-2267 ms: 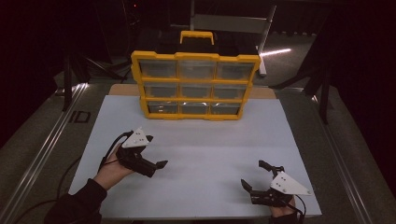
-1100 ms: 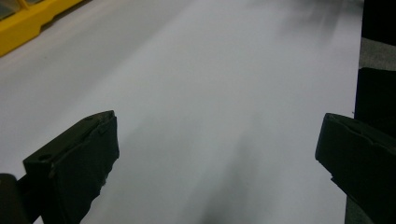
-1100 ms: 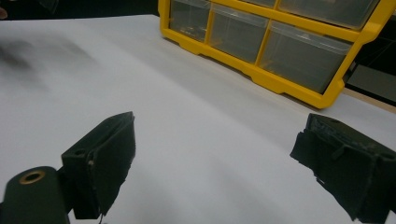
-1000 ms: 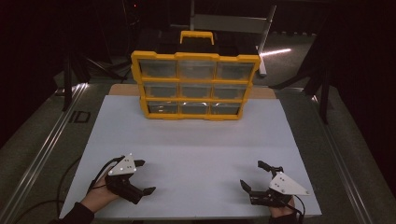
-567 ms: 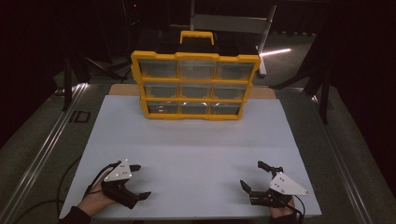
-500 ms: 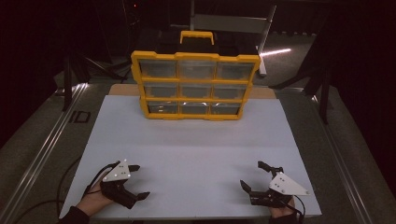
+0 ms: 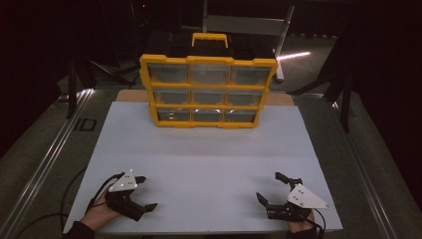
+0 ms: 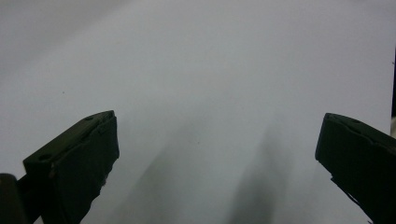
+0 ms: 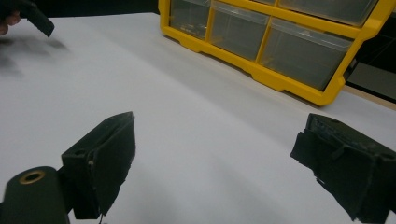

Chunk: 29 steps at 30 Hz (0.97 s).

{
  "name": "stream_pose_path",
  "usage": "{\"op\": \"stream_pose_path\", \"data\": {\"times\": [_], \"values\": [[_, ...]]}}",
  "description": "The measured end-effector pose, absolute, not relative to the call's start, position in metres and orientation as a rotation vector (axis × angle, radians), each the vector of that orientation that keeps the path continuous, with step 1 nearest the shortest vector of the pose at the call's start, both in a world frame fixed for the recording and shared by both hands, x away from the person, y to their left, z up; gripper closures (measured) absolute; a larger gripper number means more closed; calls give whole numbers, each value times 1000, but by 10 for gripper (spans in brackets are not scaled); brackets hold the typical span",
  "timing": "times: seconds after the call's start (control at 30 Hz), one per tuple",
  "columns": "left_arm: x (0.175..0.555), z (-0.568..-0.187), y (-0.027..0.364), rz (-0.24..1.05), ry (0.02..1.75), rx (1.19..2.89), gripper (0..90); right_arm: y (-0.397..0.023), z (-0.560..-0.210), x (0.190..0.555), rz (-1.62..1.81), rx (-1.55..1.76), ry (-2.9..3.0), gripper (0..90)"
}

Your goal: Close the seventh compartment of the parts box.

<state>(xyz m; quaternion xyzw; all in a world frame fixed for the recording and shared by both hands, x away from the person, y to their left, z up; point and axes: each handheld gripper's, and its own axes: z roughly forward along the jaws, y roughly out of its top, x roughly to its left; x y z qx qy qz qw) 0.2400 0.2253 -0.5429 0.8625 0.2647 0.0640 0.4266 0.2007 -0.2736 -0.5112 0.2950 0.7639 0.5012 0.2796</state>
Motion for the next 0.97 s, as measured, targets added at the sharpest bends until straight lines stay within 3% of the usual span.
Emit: {"op": "stream_pose_path", "data": {"times": [0.97], "values": [[237, -542, 221, 182, 687, 2130, 0, -273, -516, 202, 1324, 785, 2071, 104]]}}
